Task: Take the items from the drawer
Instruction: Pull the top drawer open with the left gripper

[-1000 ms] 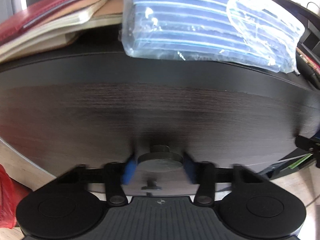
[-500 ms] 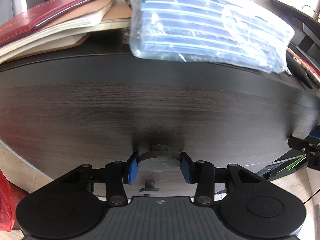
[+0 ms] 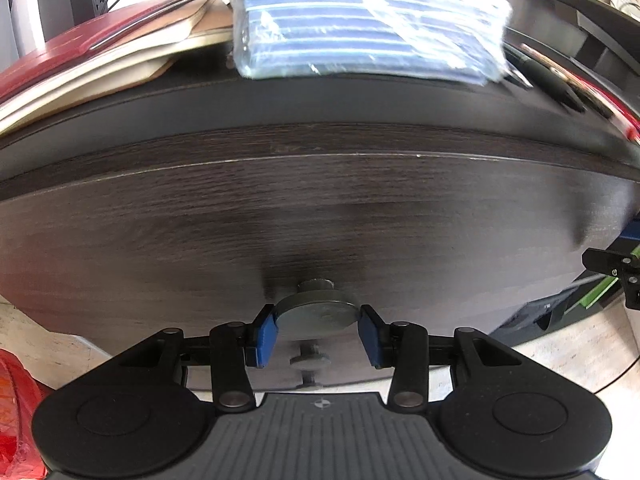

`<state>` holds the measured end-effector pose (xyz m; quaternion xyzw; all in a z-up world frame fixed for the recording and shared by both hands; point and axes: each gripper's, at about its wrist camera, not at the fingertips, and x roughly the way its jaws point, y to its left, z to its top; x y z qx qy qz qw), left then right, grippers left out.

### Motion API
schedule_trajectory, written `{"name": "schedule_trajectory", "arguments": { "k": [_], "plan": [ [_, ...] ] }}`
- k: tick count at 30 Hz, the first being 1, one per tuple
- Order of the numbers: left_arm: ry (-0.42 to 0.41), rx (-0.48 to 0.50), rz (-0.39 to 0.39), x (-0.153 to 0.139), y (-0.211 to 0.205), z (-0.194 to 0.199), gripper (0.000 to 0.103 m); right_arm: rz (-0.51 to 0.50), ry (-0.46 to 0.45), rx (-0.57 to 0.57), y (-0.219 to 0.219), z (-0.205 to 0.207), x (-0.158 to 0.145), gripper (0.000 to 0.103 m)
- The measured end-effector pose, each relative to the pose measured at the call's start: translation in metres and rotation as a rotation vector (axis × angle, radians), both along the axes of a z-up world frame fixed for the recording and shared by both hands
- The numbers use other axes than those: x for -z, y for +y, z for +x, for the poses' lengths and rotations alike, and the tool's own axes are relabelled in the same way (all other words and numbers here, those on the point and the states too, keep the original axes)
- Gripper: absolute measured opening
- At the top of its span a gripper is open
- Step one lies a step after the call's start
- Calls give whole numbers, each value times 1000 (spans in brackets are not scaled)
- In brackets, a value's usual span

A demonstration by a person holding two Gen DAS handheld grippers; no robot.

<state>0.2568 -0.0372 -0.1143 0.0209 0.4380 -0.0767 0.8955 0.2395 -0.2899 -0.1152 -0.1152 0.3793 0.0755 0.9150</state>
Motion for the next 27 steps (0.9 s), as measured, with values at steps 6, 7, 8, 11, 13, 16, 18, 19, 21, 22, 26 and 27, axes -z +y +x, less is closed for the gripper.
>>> {"name": "schedule_trajectory", "arguments": {
  "k": [6,7,8,11,13,16,18,19,21,22,26,27],
  "plan": [
    [15,10,1,-14,8,-35,41,-15,23,-11,1,-29,-1,73],
    [19,14,2,-16,8,-42,41,-14,26,-7,1,-35,-1,73],
    [24,17,0,-17,9,-48,41,-13,29,-4,2,-41,-2,73],
    [43,26,-4,-22,10,-67,41,-11,36,3,2,-62,-3,73],
    [55,34,-8,-25,12,-78,41,-10,45,6,3,-76,-3,73],
    [77,58,-14,-23,13,-94,41,0,58,12,4,-95,-4,73],
    [96,68,-31,-28,14,-106,41,20,73,32,3,-105,-5,72],
    [104,69,-38,-30,16,-109,42,32,88,49,4,-110,-5,73],
    [108,64,-46,-35,15,-116,42,48,114,84,8,-119,-6,74],
    [104,59,-48,-38,13,-121,43,32,121,96,11,-125,-8,76],
    [66,54,-41,-51,14,-151,61,-33,171,145,25,-146,-16,85],
    [66,52,-44,-53,18,-155,64,-46,189,158,28,-151,-18,87]
  ]
}}
